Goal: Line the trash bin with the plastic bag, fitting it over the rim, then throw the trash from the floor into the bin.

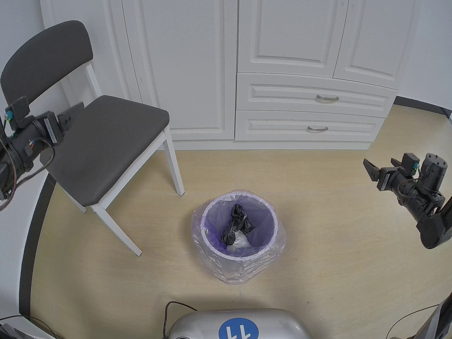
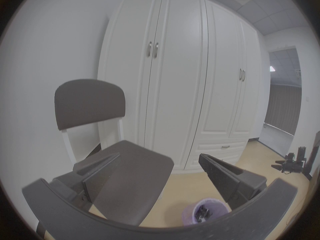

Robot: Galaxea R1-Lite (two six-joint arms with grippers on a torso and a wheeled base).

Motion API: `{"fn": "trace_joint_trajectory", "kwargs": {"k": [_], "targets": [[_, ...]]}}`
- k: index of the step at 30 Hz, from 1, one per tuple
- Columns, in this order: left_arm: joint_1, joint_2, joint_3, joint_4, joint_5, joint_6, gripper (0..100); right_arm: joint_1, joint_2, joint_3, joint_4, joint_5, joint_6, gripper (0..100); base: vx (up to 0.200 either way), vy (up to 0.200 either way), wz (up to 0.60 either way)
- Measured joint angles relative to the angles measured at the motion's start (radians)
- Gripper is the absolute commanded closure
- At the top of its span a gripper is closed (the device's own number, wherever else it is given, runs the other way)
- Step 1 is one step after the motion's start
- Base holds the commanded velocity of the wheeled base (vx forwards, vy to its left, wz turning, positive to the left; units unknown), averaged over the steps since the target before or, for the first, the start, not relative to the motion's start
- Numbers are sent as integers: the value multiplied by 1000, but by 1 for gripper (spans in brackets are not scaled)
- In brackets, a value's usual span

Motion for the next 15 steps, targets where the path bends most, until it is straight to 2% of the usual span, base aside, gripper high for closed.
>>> {"fn": "trace_joint_trajectory", "kwargs": {"k": [9, 15], "targets": [[9, -61, -144, 125, -25, -16, 0, 22, -257, -236, 571, 4, 26, 0, 0, 0, 0], [12, -82, -312, 338, -40, 15, 0, 27, -360, -505, 942, -24, 20, 0, 0, 0, 0]]}}
